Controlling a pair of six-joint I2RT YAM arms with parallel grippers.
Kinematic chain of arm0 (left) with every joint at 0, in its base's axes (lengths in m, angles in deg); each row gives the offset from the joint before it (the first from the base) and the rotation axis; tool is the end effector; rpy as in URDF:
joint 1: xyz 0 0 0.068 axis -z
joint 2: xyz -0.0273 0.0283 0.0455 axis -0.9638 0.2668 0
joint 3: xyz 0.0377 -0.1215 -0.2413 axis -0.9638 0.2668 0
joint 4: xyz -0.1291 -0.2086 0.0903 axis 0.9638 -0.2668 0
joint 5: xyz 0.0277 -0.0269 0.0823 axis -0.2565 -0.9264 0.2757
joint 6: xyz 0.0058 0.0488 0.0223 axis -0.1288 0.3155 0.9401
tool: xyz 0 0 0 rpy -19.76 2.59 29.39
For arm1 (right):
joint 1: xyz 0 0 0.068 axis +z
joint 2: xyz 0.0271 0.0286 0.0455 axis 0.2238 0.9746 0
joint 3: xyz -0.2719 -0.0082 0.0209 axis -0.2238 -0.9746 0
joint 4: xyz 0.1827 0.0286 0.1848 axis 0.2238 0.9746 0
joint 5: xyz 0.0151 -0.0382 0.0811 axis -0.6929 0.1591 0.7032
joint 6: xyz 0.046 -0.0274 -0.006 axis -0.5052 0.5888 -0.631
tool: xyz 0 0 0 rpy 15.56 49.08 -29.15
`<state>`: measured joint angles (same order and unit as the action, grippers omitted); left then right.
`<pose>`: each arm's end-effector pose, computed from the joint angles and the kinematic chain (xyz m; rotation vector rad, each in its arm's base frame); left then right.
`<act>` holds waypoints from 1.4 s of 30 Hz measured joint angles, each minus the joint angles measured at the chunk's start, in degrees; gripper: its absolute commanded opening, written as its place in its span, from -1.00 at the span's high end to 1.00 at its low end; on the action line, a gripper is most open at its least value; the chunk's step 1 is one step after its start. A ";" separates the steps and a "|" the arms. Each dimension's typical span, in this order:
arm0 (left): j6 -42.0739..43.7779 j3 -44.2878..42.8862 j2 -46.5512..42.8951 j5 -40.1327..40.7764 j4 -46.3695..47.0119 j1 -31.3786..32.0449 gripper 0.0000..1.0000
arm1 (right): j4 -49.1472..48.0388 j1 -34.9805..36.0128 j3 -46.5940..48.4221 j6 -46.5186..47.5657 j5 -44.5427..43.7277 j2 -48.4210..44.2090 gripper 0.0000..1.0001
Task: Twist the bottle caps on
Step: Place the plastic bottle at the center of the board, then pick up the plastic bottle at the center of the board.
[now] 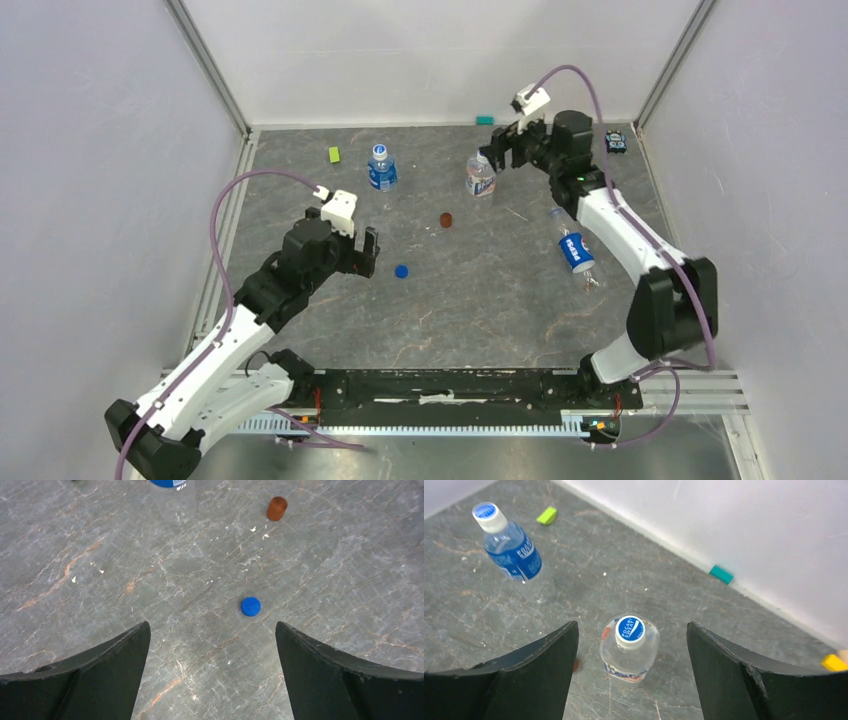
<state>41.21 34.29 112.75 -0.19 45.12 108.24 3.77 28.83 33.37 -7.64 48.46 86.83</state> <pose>0.1552 -0.0948 0.3069 0.3813 2.0177 -0.2103 0.3638 0.1169 0.3274 -0.5715 1.6952 0.4720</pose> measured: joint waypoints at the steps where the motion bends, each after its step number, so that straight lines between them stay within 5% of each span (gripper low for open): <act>1: -0.02 0.09 -0.39 -0.48 0.35 0.00 -1.00 | 0.79 -0.48 0.00 -0.02 0.13 -1.90 -0.70; 11: -1.53 9.35 -18.60 -4.81 7.39 0.00 -1.00 | 11.93 -8.04 -12.72 0.09 -3.48 -23.26 -0.76; 15: -1.60 9.64 -19.19 -5.03 8.59 0.00 -1.00 | 18.78 -8.52 -20.57 0.13 -6.45 -26.25 -0.76; 28: -3.17 8.31 -9.73 -6.38 4.31 0.00 -1.00 | 34.47 -11.28 -23.15 6.64 -22.64 -22.53 -0.75; 42: -3.17 8.11 -10.29 -7.58 2.49 0.00 -1.00 | 35.41 -16.92 -23.93 8.87 -14.32 -12.44 -0.62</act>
<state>38.04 42.40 102.46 -7.77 47.62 108.24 39.18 11.91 9.43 1.23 34.14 74.40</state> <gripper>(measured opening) 0.997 0.839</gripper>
